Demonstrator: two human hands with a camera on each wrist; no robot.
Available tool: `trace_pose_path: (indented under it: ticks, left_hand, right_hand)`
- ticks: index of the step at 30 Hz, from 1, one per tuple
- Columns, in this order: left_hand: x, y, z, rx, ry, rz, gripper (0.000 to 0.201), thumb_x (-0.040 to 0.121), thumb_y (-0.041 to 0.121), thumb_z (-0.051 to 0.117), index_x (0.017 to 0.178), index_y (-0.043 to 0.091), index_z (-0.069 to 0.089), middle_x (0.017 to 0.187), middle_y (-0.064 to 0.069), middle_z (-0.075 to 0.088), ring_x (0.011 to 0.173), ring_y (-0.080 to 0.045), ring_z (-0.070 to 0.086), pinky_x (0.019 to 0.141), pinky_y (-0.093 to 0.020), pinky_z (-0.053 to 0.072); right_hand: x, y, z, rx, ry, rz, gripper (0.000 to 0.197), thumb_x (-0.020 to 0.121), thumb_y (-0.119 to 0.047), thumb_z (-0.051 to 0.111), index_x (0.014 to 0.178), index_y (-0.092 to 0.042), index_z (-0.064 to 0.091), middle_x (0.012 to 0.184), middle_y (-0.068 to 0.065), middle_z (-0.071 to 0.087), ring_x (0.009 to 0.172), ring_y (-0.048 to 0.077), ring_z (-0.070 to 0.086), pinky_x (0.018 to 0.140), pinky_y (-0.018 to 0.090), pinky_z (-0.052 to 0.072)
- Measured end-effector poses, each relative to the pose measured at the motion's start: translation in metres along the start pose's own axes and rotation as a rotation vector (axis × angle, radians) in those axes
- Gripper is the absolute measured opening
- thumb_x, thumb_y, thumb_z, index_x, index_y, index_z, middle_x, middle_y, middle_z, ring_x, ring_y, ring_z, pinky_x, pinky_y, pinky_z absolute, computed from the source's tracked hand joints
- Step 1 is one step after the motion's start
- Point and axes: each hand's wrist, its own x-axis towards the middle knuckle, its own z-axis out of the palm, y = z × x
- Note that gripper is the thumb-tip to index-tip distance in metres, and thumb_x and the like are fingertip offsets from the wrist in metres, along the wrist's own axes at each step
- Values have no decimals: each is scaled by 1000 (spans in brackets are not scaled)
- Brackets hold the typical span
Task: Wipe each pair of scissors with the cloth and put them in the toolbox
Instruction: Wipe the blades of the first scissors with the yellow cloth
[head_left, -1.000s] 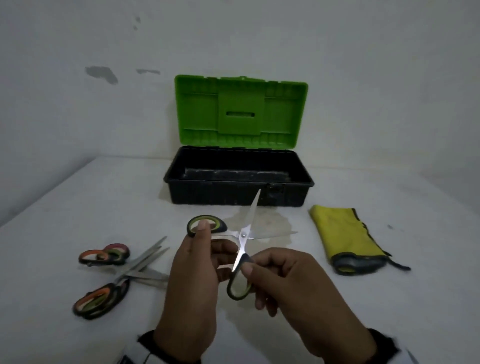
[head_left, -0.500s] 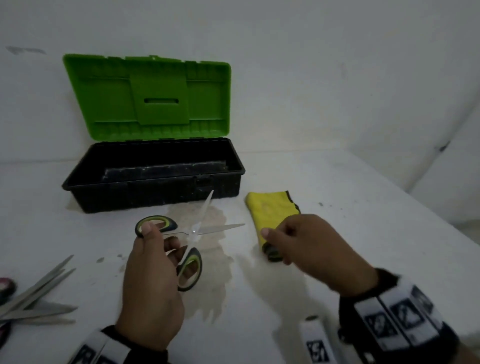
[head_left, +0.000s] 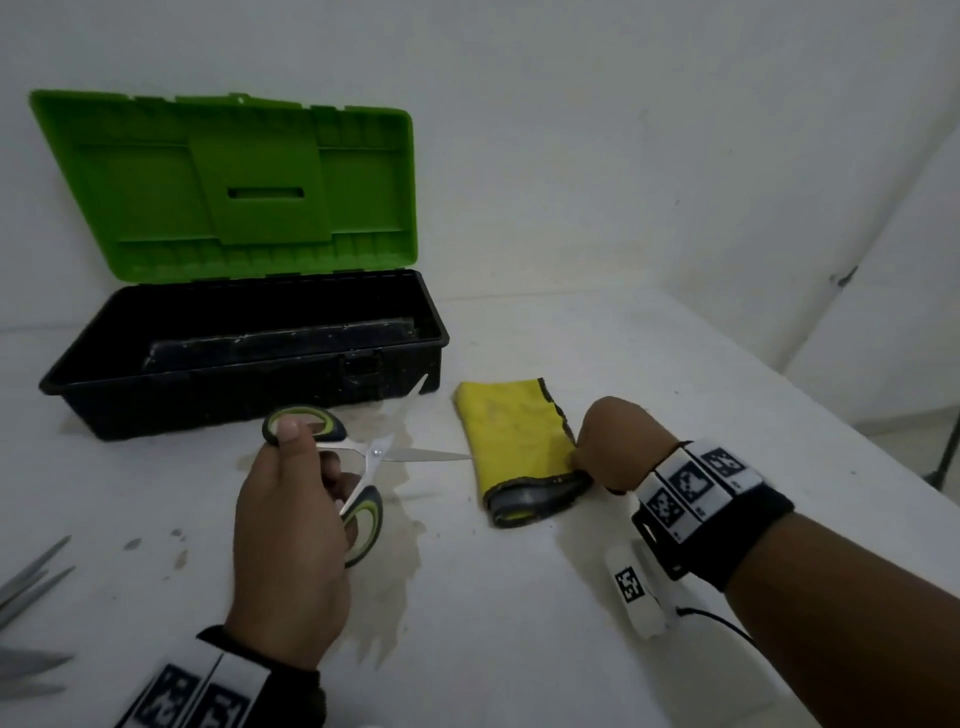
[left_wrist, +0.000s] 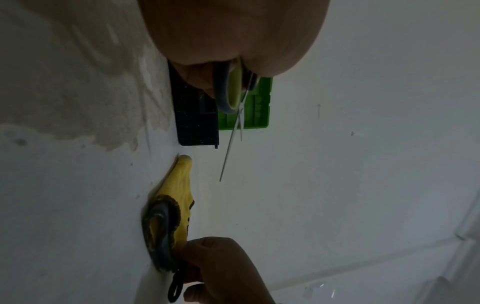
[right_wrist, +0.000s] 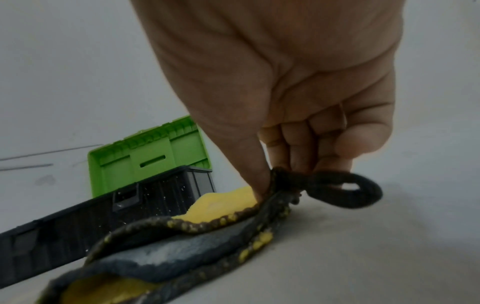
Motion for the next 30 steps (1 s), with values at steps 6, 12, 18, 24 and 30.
trace_pose_path:
  ticks: [6, 12, 18, 24, 30]
  left_hand:
    - [8, 6, -13, -112, 5, 15, 35, 96, 49, 47, 80, 22, 61, 66, 6, 39, 49, -10, 32, 46, -22, 22]
    - [5, 16, -31, -122, 31, 42, 37, 93, 48, 53, 67, 22, 61, 57, 6, 38, 51, -15, 30, 50, -26, 24]
    - [3, 26, -49, -154, 94, 94, 30, 94, 42, 55, 80, 21, 71, 56, 6, 38, 49, -11, 30, 46, -24, 25]
    - [2, 35, -63, -205, 114, 129, 26, 94, 38, 55, 101, 21, 73, 55, 7, 37, 46, -9, 28, 41, -19, 26]
    - [-3, 40, -69, -212, 161, 178, 26, 91, 40, 57, 100, 23, 75, 55, 3, 26, 50, -12, 18, 50, -34, 13]
  right_hand:
    - [-32, -3, -23, 26, 332, -111, 18, 85, -32, 59, 75, -17, 56, 79, 1, 59, 80, 24, 58, 65, 31, 44]
    - [-80, -39, -46, 646, 585, -348, 17, 79, -24, 67, 66, -19, 58, 98, -12, 64, 89, 4, 60, 75, 15, 45]
    - [-103, -85, -37, 1183, 530, -329, 24, 95, -30, 56, 81, -16, 69, 87, -2, 75, 85, 16, 69, 80, 32, 54]
    - [-120, -136, -19, 1374, 283, -374, 13, 92, -23, 59, 90, -19, 71, 86, 0, 75, 83, 15, 71, 71, 23, 55]
    - [-140, -173, -7, 1310, 155, -507, 18, 87, -11, 67, 91, -27, 73, 89, -9, 75, 84, 6, 70, 75, 21, 55]
